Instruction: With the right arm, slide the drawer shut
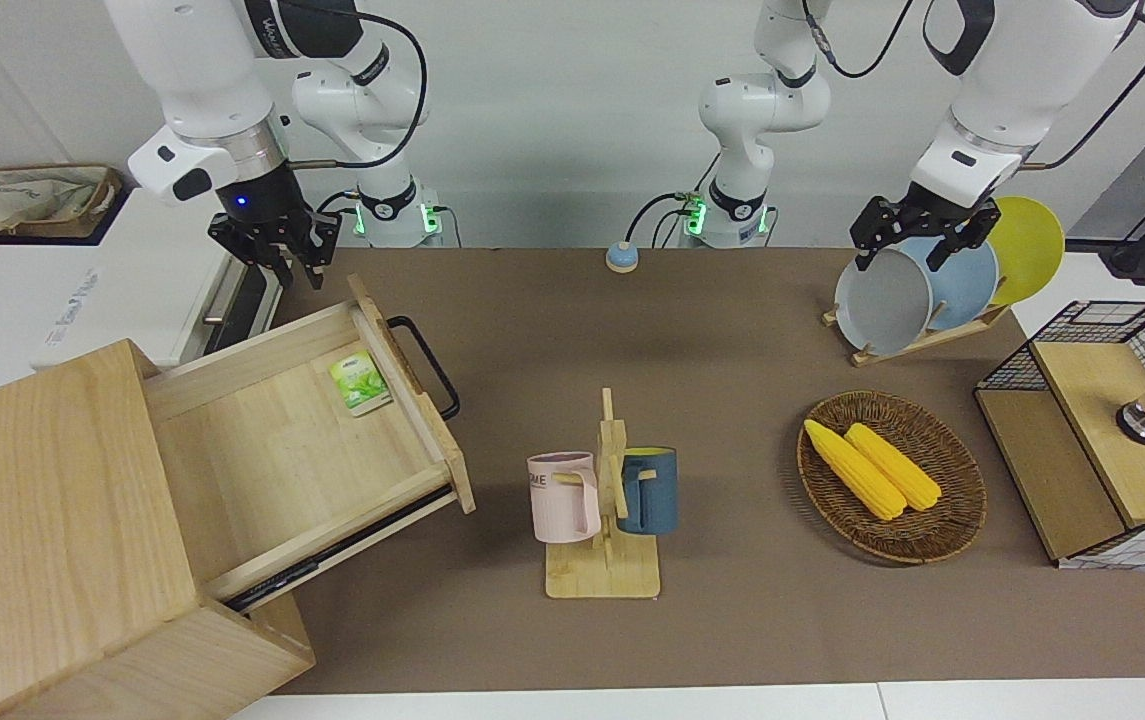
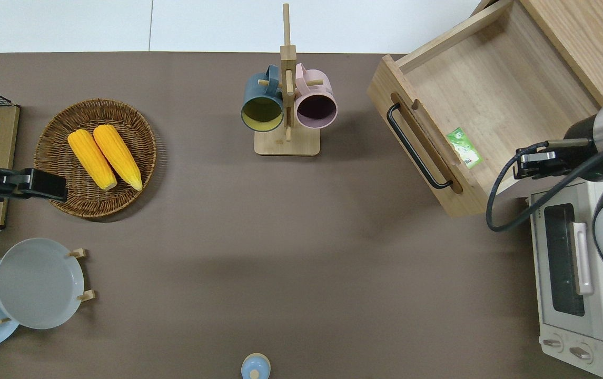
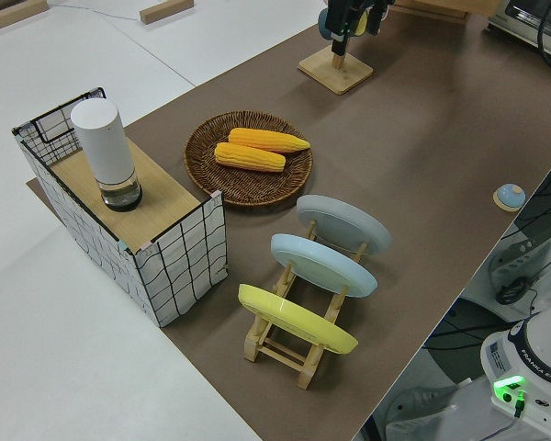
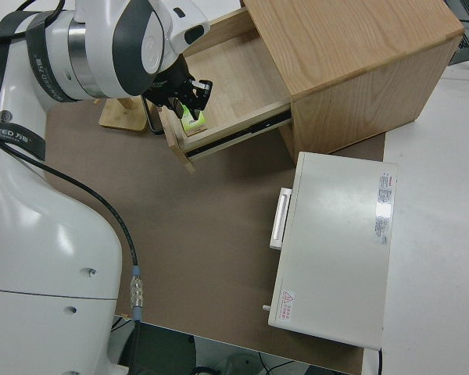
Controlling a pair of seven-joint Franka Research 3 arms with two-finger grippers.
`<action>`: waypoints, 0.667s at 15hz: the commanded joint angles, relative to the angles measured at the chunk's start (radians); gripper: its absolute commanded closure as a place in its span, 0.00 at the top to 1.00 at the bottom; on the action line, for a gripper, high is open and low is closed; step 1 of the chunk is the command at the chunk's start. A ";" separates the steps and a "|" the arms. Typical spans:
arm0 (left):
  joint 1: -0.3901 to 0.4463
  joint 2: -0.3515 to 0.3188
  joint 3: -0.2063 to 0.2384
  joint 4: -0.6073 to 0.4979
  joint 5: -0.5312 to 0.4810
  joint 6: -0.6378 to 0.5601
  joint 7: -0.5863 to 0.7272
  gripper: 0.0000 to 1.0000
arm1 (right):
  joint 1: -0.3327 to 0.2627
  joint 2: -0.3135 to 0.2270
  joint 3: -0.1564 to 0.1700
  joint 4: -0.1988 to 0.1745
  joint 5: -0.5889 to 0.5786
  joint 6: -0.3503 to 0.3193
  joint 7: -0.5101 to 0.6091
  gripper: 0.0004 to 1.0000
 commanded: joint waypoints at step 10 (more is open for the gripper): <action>0.004 0.011 -0.006 0.024 0.017 -0.020 0.010 0.99 | 0.002 -0.023 -0.015 0.043 0.012 -0.004 -0.020 0.00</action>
